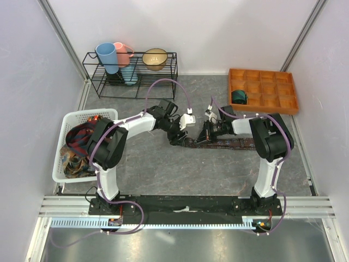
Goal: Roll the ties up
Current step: Roll the tie at the center of the board.
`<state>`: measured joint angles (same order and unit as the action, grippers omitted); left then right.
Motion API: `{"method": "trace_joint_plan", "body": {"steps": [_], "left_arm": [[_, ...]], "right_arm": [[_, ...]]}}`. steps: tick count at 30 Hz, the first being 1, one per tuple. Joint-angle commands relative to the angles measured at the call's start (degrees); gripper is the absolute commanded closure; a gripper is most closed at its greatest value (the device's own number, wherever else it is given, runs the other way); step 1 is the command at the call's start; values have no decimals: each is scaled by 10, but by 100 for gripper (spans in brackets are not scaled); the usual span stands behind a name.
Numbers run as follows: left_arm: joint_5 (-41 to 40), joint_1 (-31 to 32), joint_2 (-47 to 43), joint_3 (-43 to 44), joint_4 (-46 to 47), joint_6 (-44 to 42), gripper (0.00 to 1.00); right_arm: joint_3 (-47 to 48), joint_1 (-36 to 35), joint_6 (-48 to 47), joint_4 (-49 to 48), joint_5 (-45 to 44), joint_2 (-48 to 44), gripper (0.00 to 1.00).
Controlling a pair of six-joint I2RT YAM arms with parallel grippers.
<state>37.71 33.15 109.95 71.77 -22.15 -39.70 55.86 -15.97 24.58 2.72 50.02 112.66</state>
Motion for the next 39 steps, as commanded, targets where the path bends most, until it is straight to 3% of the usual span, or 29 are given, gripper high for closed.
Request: {"method": "trace_joint_plan", "body": {"steps": [1,8,16,23,32,39], "left_arm": [[33,11,-15,1,43,16,30],[-13,34,11,16,33,4,33],[-27,51,40,45,-5,-13,63],[-5,66,40,68,-7,-10,65],[12,94,75,106,33,61,64],[10,81,67,60,32,68,59]], "right_arm": [[2,1,-40,51,-93,32,100],[4,1,-39,54,-95,34,100],[4,1,-40,54,-96,39,100],[7,2,-41,54,-98,48,100],[8,1,-40,54,-99,55,100],[7,6,-43,55,-100,52,100]]}}
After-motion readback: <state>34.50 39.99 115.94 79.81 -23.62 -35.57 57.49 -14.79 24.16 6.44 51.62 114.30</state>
